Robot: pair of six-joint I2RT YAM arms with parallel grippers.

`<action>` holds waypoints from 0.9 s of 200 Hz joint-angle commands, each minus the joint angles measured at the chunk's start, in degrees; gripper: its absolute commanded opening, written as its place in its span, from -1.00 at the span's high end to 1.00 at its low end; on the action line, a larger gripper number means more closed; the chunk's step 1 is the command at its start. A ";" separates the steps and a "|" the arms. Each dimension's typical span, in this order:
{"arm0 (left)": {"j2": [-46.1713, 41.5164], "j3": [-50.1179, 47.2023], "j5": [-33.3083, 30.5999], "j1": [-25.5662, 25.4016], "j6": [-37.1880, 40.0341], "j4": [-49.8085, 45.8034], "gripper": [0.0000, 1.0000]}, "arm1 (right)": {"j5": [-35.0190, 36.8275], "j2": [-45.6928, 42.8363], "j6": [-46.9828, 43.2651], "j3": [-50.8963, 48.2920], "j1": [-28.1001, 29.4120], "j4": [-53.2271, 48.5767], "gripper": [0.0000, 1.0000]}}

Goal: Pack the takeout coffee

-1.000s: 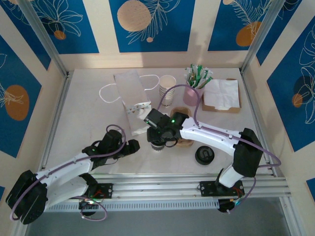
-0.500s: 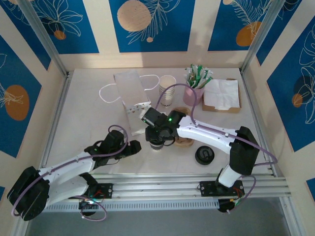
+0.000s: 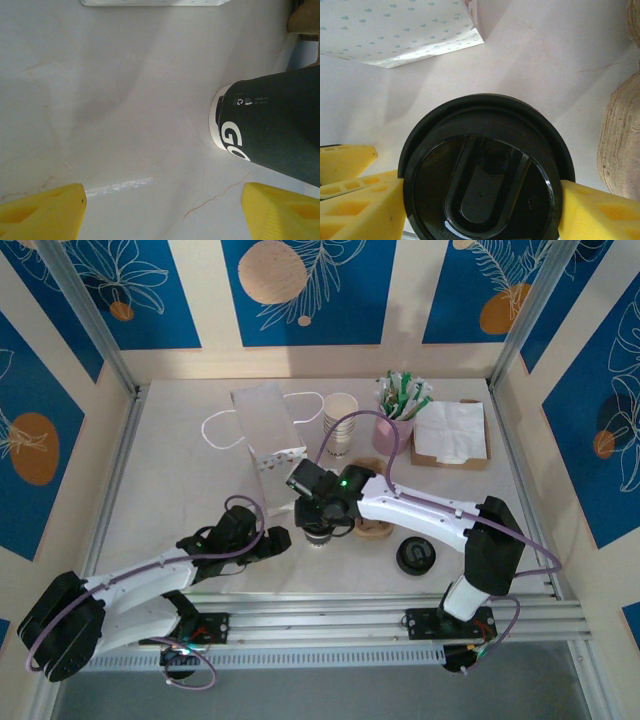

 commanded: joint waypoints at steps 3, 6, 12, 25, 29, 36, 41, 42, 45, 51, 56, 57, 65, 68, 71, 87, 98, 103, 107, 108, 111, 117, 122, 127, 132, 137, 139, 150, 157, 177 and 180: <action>0.25 0.93 -0.66 -0.82 -0.65 0.34 -0.62 | 0.42 2.85 1.83 -1.43 1.36 -6.47 -0.44; 0.20 0.97 -0.70 -0.82 -0.62 0.10 -0.62 | 0.80 2.93 1.93 -1.43 1.48 -6.71 -0.44; 0.08 1.07 -0.87 -0.89 -0.47 -0.41 -0.62 | 1.40 2.94 2.16 -1.41 1.70 -7.28 -0.44; -0.40 1.07 -1.27 -0.87 -0.50 -1.05 -0.62 | 2.46 3.29 2.54 -1.43 2.02 -8.00 -0.43; -0.58 1.06 -1.36 -0.86 -0.50 -1.24 -0.62 | 2.53 3.37 2.60 -1.47 2.03 -8.04 -0.43; -0.95 1.06 -1.56 -0.90 -0.42 -1.45 -0.61 | 2.64 3.61 2.84 -1.60 2.16 -8.27 -0.43; -1.24 1.04 -1.66 -0.93 -0.43 -1.73 -0.62 | 2.69 3.75 2.93 -1.62 2.12 -8.37 -0.43; -1.29 1.06 -1.67 -0.96 -0.43 -1.78 -0.62 | 2.66 3.74 3.01 -1.62 2.12 -8.42 -0.43; -1.45 1.07 -1.71 -0.90 -0.35 -2.00 -0.62 | 2.69 3.85 3.01 -1.67 2.20 -8.50 -0.43; -1.75 1.15 -1.84 -0.94 -0.30 -2.37 -0.62 | 2.85 4.06 3.27 -1.71 2.32 -8.75 -0.43; -2.06 1.24 -2.01 -0.94 -0.26 -2.69 -0.62 | 3.01 4.17 3.57 -1.72 2.40 -9.00 -0.43; -2.09 1.24 -2.06 -0.92 -0.25 -2.79 -0.62 | 3.05 4.22 3.63 -1.72 2.44 -9.09 -0.43; -2.53 1.26 -2.26 -0.97 -0.26 -3.22 -0.62 | 3.25 4.62 4.07 -1.72 2.47 -9.55 -0.43; -2.71 1.25 -2.39 -0.94 -0.31 -3.31 -0.61 | 3.33 4.68 4.17 -1.77 2.50 -9.65 -0.43; -2.86 1.20 -2.38 -0.98 -0.41 -3.41 -0.62 | 3.39 4.74 4.28 -1.84 2.55 -9.78 -0.43; -3.64 0.90 -2.64 -0.95 -0.63 -3.65 -0.61 | 3.78 5.16 5.27 -2.01 2.82 -10.31 -0.43; -4.02 0.80 -2.42 -0.93 -0.69 -3.62 -0.62 | 3.87 5.45 5.56 -2.32 2.91 -10.25 -0.42; -4.05 0.80 -2.30 -0.98 -0.76 -3.60 -0.62 | 4.10 5.69 6.03 -2.45 2.87 -10.58 -0.42; -4.09 0.80 -2.14 -1.04 -0.76 -3.66 -0.62 | 4.20 5.90 6.39 -2.49 2.91 -10.79 -0.42; -4.12 0.80 -2.08 -1.01 -0.77 -3.62 -0.62 | 4.21 5.96 6.45 -2.50 2.91 -10.81 -0.42; -4.11 0.80 -1.92 -1.08 -0.84 -3.58 -0.62 | 4.24 6.06 6.62 -2.55 2.84 -10.91 -0.42; -4.24 0.79 -1.45 -1.14 -0.80 -3.36 -0.62 | 4.39 6.09 6.99 -2.80 2.93 -10.99 -0.42; -4.29 0.80 -1.13 -1.24 -0.80 -3.08 -0.62 | 4.46 6.08 7.44 -2.98 2.93 -10.97 -0.42; -4.48 0.76 -0.75 -1.26 -1.02 -2.94 -0.62 | 4.40 6.02 7.83 -3.24 2.93 -10.88 -0.42; -4.58 0.70 -0.40 -1.29 -1.35 -2.64 -0.61 | 4.32 5.99 8.19 -3.50 2.94 -10.69 -0.42; -4.81 0.64 0.07 -1.38 -1.70 -2.23 -0.60 | 4.11 5.79 8.58 -3.81 2.95 -10.43 -0.42; -4.91 0.52 0.26 -1.35 -1.89 -1.95 -0.59 | 4.02 5.77 8.72 -3.93 2.99 -10.23 -0.42; -5.60 -0.39 1.38 -1.49 -3.32 0.37 -0.54 | 3.17 5.43 9.27 -4.63 3.05 -9.00 -0.42; -6.05 -1.40 2.10 -1.66 -4.95 2.69 -0.50 | 2.55 5.32 9.76 -4.86 3.08 -8.41 -0.41; -7.29 -5.10 4.37 -2.69 -9.25 11.43 -0.45 | 1.60 5.49 11.06 -5.14 3.08 -7.32 -0.42; -7.42 -5.49 4.47 -2.88 -9.75 12.11 -0.45 | 1.49 5.48 11.28 -5.14 3.09 -7.18 -0.41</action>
